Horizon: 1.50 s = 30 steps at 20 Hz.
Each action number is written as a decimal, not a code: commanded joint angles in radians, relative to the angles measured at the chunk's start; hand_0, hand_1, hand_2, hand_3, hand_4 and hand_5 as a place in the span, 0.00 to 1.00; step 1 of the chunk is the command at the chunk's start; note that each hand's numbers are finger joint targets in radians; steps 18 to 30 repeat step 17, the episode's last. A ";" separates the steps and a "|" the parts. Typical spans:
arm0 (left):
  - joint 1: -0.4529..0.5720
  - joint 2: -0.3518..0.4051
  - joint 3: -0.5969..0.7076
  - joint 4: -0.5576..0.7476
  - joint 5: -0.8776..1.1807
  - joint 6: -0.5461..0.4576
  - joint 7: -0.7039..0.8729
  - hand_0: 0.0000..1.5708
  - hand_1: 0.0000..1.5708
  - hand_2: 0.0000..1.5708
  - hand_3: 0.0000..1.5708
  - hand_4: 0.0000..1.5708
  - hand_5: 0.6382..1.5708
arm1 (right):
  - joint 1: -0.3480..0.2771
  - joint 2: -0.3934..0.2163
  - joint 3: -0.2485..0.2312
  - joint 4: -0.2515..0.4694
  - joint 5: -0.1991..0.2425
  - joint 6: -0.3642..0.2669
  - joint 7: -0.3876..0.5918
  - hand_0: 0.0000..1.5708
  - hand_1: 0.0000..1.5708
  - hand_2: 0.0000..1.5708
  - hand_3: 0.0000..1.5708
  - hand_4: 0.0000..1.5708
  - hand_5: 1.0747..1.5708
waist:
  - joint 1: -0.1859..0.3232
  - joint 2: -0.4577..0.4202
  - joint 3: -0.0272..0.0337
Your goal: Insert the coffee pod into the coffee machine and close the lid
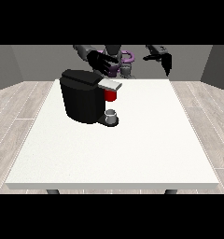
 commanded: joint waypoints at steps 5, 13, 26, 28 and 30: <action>0.037 -0.069 -0.077 -0.062 -0.026 0.020 -0.075 0.00 0.00 0.00 0.00 0.09 1.00 | -0.043 0.020 -0.020 0.032 0.000 0.002 -0.035 0.00 0.00 0.00 0.00 0.08 1.00 | 0.029 0.001 0.0003; 0.069 -0.045 -0.016 0.051 -0.003 0.036 -0.054 0.00 0.00 0.00 0.00 0.12 1.00 | 0.221 0.096 0.162 -0.146 -0.179 0.030 -0.097 0.00 0.00 0.00 0.00 0.17 1.00 | -0.092 -0.165 0.0005; 0.148 -0.032 -0.008 0.043 0.002 0.023 -0.068 0.00 0.00 0.00 0.00 0.12 1.00 | 0.391 0.097 0.166 -0.180 -0.215 0.005 -0.114 0.00 0.00 0.00 0.00 0.10 1.00 | -0.133 -0.210 0.0005; 0.148 -0.032 -0.008 0.043 0.002 0.023 -0.068 0.00 0.00 0.00 0.00 0.12 1.00 | 0.391 0.097 0.166 -0.180 -0.215 0.005 -0.114 0.00 0.00 0.00 0.00 0.10 1.00 | -0.133 -0.210 0.0005; 0.148 -0.032 -0.008 0.043 0.002 0.023 -0.068 0.00 0.00 0.00 0.00 0.12 1.00 | 0.391 0.097 0.166 -0.180 -0.215 0.005 -0.114 0.00 0.00 0.00 0.00 0.10 1.00 | -0.133 -0.210 0.0005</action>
